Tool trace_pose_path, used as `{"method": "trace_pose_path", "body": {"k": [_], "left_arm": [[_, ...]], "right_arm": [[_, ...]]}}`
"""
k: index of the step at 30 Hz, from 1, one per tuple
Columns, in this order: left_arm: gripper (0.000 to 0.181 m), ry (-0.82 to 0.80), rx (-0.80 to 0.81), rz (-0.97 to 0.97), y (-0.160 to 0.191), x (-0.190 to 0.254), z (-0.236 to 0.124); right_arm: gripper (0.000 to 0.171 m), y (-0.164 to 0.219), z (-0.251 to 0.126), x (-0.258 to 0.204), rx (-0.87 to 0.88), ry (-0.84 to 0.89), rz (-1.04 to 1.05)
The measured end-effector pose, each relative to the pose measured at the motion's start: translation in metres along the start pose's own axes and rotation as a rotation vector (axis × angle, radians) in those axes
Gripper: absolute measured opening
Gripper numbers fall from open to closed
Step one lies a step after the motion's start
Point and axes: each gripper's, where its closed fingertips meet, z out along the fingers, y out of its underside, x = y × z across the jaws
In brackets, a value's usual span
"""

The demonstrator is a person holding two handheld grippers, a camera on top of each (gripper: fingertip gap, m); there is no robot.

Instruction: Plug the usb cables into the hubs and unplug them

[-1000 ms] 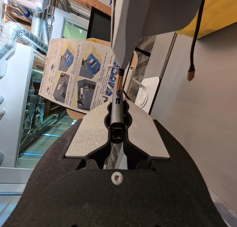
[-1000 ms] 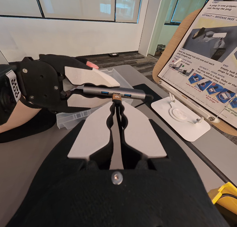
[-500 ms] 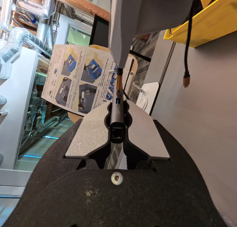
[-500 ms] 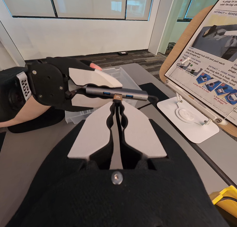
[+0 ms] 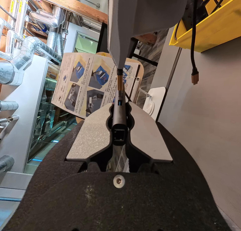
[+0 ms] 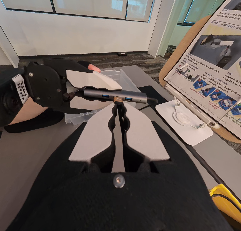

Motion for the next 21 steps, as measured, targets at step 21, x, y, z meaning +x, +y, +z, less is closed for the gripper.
{"method": "trace_pose_path", "body": {"k": [21], "left_arm": [[0.016,-0.036,-0.014,0.031,0.002,-0.01,-0.006]], "right_arm": [[0.008,0.0,0.004,-0.005,-0.004,-0.004,-0.009]]}}
